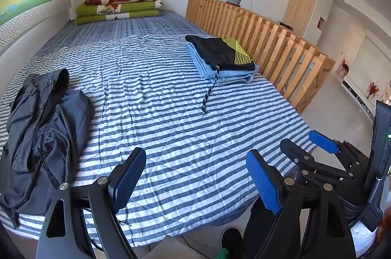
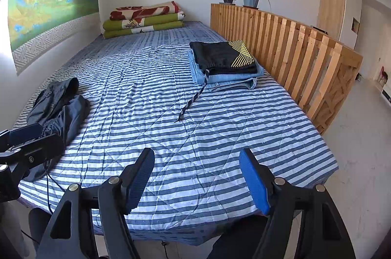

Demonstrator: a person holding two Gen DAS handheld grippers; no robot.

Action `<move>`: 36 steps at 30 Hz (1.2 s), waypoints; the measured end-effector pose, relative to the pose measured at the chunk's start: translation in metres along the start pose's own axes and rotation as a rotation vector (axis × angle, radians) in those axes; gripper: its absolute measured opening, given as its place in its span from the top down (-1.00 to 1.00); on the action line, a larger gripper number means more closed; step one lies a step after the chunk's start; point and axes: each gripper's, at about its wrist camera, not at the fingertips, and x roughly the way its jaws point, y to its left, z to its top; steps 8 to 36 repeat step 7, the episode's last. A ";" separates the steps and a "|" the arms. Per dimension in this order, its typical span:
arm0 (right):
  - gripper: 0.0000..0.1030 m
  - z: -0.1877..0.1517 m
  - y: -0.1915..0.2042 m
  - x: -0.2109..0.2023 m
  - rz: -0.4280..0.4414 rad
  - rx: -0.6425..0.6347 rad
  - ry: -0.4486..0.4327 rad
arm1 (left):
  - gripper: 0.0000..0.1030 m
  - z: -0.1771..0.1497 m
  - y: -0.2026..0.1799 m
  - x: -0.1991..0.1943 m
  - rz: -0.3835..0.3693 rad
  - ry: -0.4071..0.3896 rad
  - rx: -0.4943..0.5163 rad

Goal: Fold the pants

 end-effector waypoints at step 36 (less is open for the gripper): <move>-0.32 -0.001 0.001 0.001 0.001 0.000 0.003 | -0.68 0.000 0.003 0.000 0.007 -0.009 0.006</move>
